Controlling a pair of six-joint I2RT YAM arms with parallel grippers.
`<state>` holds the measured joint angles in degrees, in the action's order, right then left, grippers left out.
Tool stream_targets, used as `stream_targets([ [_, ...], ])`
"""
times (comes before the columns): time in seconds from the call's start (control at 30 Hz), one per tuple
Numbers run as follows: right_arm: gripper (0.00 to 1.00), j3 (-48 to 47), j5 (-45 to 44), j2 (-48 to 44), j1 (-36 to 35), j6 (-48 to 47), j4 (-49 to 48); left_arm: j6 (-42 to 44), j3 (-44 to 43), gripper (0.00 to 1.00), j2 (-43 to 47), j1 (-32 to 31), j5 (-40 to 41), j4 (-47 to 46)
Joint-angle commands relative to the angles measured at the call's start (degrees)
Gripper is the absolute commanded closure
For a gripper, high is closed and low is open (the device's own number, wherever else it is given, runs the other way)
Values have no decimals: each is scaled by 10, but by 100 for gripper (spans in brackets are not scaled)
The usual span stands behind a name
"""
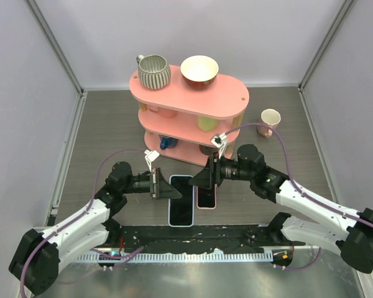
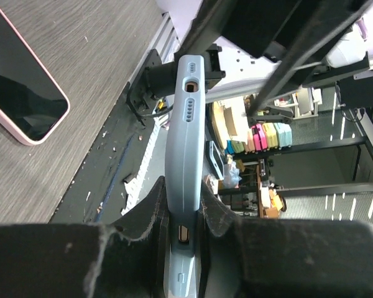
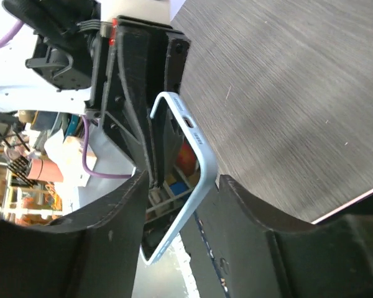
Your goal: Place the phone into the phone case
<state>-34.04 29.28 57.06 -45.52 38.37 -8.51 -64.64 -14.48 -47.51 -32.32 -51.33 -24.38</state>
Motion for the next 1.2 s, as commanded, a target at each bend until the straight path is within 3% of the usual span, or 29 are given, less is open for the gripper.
stream_targets([
  [0.0,39,-94,70,-39,26,-122,140,-3,-48,99,0,1,-36,1],
  [0.1,35,-136,102,-17,28,-149,201,11,-70,99,7,-16,-66,11],
  [0.23,35,-147,136,-1,28,-148,215,76,-107,99,0,-55,-67,113],
  [0.47,35,-150,159,-2,27,-144,223,95,-122,100,-7,-86,-77,116],
  [0.8,41,-129,200,29,15,-124,176,107,-124,99,-27,-106,-72,115],
  [1.0,41,-86,224,33,10,-97,91,107,-122,99,-25,-106,-73,114],
  [1.17,43,-90,224,56,7,-100,89,108,-122,100,-25,-106,-73,111],
])
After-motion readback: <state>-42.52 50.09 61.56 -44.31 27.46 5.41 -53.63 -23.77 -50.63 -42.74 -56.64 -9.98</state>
